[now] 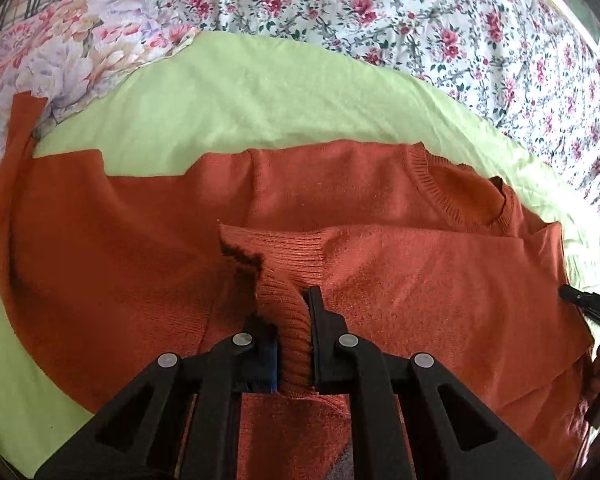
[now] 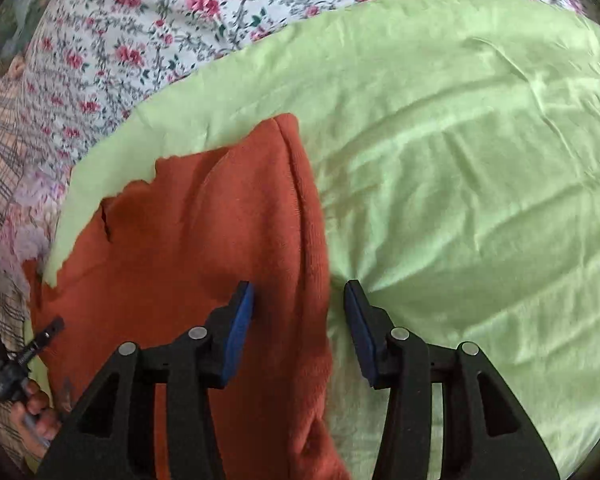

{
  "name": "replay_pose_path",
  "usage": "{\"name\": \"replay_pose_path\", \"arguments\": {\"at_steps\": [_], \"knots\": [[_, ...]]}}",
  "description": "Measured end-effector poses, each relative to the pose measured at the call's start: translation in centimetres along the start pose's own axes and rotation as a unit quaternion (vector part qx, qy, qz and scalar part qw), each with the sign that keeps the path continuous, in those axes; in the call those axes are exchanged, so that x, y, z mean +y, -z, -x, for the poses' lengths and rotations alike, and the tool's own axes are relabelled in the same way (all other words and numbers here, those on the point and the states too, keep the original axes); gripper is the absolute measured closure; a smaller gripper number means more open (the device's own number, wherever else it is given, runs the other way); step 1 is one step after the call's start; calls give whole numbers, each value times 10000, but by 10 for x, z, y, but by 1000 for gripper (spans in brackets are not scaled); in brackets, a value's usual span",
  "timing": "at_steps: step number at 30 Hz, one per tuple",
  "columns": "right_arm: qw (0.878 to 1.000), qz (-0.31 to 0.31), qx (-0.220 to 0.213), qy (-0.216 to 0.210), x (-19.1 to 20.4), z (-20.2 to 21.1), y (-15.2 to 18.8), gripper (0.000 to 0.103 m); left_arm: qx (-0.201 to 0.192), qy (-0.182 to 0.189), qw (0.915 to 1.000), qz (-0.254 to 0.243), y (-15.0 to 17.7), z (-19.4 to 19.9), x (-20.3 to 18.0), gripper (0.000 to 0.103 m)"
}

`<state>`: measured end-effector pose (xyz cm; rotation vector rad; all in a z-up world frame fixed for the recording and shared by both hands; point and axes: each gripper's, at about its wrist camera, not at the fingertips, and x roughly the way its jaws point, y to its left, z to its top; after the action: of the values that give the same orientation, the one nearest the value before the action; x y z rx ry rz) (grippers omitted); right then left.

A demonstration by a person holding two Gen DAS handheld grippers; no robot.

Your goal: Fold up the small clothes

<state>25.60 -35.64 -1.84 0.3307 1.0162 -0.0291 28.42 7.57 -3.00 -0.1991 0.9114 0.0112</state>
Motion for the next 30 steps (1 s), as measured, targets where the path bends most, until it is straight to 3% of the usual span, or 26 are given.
{"name": "replay_pose_path", "arguments": {"at_steps": [1,4,7,13,16,20,23,26,30], "knots": [[9999,125,27,30,2,-1,-1,92,-9,57,10000,-46,0,2,-5,93],[9995,206,-224,-108,-1,16,-4,93,-129,148,9996,-189,-1,8,-17,93],[9995,76,-299,-100,-14,19,-4,94,51,0,9998,-193,2,-6,-19,93],[9996,-161,-186,-109,-27,10,4,91,94,79,9999,-117,3,-6,-7,89],[9983,-19,-461,348,-9,26,8,85,126,32,9998,-150,6,-7,-8,88],[9979,202,-617,40,14,42,27,84,135,10,9997,-179,9,-3,-6,85],[9990,361,-194,156,11,22,40,88,142,-19,9996,-240,15,6,2,79],[9995,-64,-305,-77,-2,33,41,84,26,-49,9999,-123,22,26,24,79],[9980,63,-542,-322,14,51,53,76,-191,-360,9989,229,24,51,69,79]]}}
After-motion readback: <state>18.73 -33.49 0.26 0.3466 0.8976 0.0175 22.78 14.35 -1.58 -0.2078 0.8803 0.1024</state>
